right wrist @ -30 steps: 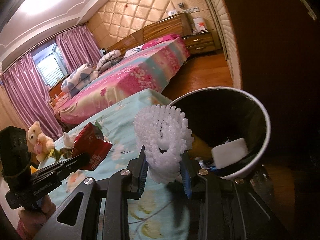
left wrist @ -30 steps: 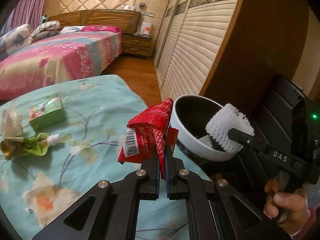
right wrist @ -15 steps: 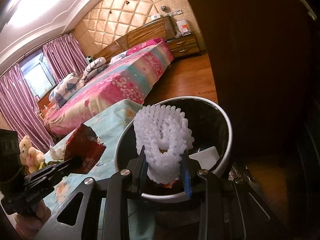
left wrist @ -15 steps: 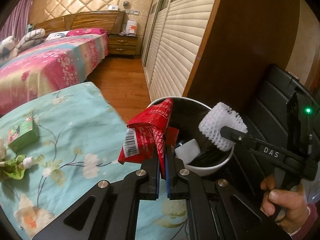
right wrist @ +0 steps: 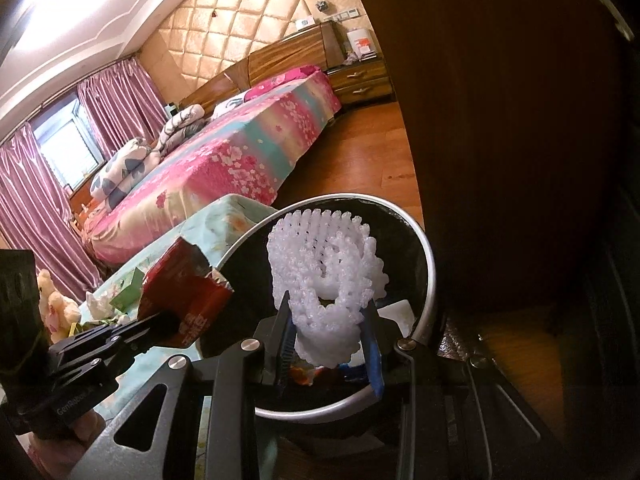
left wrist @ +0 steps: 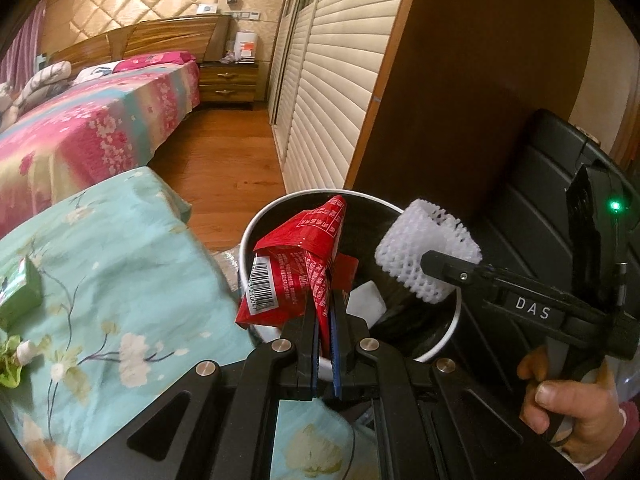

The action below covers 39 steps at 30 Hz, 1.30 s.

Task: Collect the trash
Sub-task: 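Open both tools to drop the red bag and foam mesh block into the bin, then move both open tools back over the table toward the wrappers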

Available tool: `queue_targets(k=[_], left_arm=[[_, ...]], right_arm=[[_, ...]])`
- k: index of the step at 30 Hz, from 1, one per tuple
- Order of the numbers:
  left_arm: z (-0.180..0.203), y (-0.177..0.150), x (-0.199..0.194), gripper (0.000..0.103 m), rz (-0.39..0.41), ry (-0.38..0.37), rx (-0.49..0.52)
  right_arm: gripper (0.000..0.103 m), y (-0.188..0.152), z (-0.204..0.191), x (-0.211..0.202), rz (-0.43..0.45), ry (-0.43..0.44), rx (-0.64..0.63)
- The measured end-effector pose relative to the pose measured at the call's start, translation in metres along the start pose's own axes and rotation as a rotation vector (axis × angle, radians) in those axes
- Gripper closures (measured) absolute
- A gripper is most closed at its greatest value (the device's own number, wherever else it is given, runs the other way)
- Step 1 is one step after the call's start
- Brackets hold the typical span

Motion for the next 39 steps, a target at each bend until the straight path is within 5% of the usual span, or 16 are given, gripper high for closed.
queue_targets(k=[12,15,22,39], left_arm=[[0.006,-0.001,0.008,0.100,-0.021,-0.004,0.000],[0.007,0.000,0.009,0.090,-0.028,-0.007,-0.007],[0.006,-0.005,0.000,0.062,-0.018,0.016,-0.024],[-0.035,-0.037,-0.063,0.048,0.011,0.104,-0.127]], right_arm=[[0.071,0.004,0.007,0.013,-0.024,-0.001,0.010],[0.069,0.005,0.007,0.015,-0.028,-0.001,0.004],[0.037,0.005,0.010,0.011,-0.017,-0.003,0.025],[0.019,-0.004,-0.021,-0.012,0.044,0.061,0.048]])
Point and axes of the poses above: each gripper's, at about its wrist camera, not at the fingertips, and x roughly the way its jaws point, z to its right, y to its top, the point moved 4 cm from there along x, roughly the way its jaws point, and after that the axes turned 11 degrees about z, right-handed, at the moved point
